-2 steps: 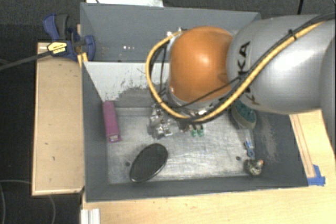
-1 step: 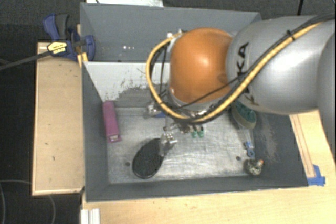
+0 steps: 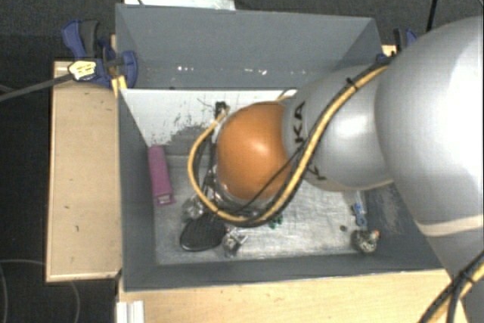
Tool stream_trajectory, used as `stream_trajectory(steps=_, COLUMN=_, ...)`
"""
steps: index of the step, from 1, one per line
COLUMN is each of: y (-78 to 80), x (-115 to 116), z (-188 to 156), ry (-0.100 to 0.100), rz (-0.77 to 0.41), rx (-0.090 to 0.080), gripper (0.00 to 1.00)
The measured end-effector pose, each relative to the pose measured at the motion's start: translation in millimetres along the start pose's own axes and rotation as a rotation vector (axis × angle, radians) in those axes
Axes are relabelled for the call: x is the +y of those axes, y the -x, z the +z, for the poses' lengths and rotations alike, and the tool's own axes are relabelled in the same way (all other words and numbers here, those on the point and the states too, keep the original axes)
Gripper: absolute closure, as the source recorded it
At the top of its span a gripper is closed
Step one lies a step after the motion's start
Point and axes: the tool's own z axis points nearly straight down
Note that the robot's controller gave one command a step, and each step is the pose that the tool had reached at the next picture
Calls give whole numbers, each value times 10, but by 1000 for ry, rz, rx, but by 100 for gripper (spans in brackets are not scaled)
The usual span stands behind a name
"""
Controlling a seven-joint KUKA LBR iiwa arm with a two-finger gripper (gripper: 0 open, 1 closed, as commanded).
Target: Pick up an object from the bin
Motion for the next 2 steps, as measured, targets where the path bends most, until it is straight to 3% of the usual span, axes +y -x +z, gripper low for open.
stream_trajectory(steps=1, y=15, x=-7, z=-28, ry=-1, rz=7, rx=-5, gripper=100)
stream_trajectory(steps=2, y=-148, x=-171, z=-1537, ry=-7, rz=17, rx=-12, gripper=100)
